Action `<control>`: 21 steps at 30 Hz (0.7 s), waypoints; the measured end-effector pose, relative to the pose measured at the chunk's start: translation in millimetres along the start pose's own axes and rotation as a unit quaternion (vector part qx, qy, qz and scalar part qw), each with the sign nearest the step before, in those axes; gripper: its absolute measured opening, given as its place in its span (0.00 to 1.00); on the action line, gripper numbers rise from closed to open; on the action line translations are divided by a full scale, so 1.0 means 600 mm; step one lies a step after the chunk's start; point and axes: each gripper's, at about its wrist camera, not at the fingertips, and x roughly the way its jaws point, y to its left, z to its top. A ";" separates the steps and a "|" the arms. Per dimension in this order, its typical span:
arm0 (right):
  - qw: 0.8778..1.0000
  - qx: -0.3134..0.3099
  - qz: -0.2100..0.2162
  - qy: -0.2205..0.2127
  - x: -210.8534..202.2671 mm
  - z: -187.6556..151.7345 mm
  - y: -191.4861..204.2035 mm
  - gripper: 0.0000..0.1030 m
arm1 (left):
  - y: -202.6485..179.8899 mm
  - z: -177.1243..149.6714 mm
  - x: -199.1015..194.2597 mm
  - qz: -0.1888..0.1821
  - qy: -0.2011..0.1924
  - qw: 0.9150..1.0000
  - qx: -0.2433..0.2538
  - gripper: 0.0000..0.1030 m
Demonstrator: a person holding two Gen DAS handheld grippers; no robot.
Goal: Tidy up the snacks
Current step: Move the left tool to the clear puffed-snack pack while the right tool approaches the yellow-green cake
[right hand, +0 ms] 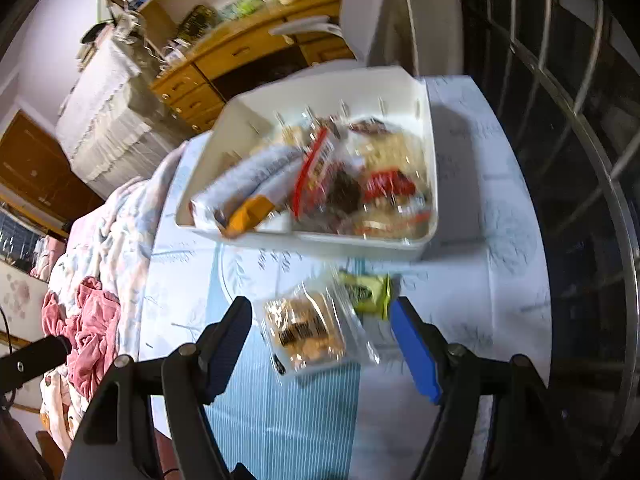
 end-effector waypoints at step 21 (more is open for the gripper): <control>0.975 0.217 -0.048 0.008 0.057 -0.140 0.080 0.70 | 0.152 0.063 0.021 -0.033 0.068 0.987 0.140 0.79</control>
